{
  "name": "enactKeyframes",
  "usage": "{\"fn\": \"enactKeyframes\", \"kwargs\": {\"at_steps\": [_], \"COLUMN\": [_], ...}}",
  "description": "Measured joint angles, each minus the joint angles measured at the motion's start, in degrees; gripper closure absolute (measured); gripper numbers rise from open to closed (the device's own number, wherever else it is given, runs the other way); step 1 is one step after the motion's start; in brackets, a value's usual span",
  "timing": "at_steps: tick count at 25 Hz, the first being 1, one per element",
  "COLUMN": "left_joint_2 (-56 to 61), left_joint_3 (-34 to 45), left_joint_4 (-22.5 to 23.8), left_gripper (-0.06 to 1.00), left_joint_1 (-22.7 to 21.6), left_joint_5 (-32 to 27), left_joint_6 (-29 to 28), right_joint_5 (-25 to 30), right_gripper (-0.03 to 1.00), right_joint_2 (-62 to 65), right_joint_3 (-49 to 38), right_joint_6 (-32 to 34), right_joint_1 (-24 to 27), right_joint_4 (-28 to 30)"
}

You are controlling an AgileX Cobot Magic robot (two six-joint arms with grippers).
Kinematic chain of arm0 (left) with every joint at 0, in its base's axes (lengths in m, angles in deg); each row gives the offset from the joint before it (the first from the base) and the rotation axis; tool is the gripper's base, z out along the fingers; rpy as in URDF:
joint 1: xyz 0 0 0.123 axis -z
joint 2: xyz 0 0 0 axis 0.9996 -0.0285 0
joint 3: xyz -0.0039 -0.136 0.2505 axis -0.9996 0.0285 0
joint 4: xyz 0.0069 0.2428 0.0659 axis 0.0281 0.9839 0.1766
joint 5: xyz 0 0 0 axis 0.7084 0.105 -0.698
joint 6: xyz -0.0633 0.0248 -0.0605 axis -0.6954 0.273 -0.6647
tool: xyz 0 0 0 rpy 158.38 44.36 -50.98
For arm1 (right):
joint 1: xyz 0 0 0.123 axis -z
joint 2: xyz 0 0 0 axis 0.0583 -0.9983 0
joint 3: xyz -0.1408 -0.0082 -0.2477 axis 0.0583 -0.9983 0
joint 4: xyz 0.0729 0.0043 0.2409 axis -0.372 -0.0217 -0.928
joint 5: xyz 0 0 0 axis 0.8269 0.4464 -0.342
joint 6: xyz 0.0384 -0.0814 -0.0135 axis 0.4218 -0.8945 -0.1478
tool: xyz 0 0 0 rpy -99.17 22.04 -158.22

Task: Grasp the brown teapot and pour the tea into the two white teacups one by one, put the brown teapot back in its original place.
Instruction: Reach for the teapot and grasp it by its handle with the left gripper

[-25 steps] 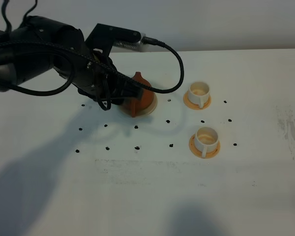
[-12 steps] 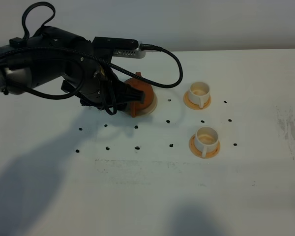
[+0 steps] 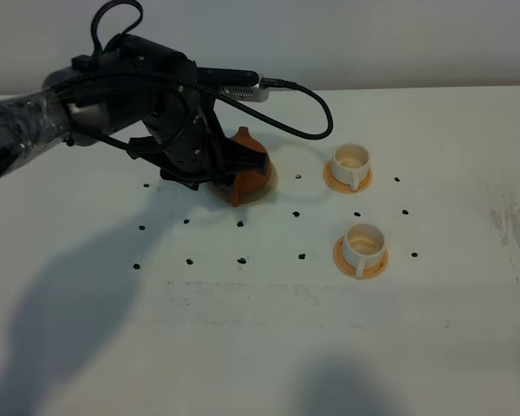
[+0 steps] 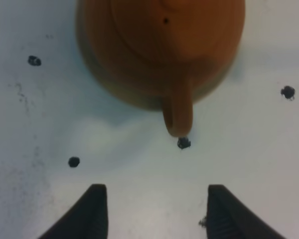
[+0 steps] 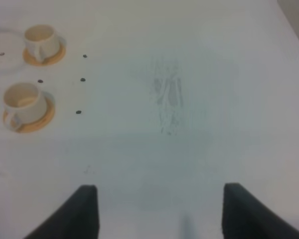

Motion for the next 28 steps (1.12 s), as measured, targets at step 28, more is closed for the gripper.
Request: {"fn": "enactKeyframes", "kwargs": {"at_steps": [28], "left_joint_2": [-7.69], "left_joint_3": [-7.32], "left_joint_4": [-1.46], "left_gripper": [0.57], "left_joint_1": [-0.02], "left_joint_5": [0.48], "left_joint_6": [-4.33], "right_joint_5": [0.00], "right_gripper": [0.45], "right_joint_2": [0.00], "right_joint_3": [0.00], "right_joint_6": [0.02], "right_joint_1": [0.00], "right_joint_4": [0.00]}}
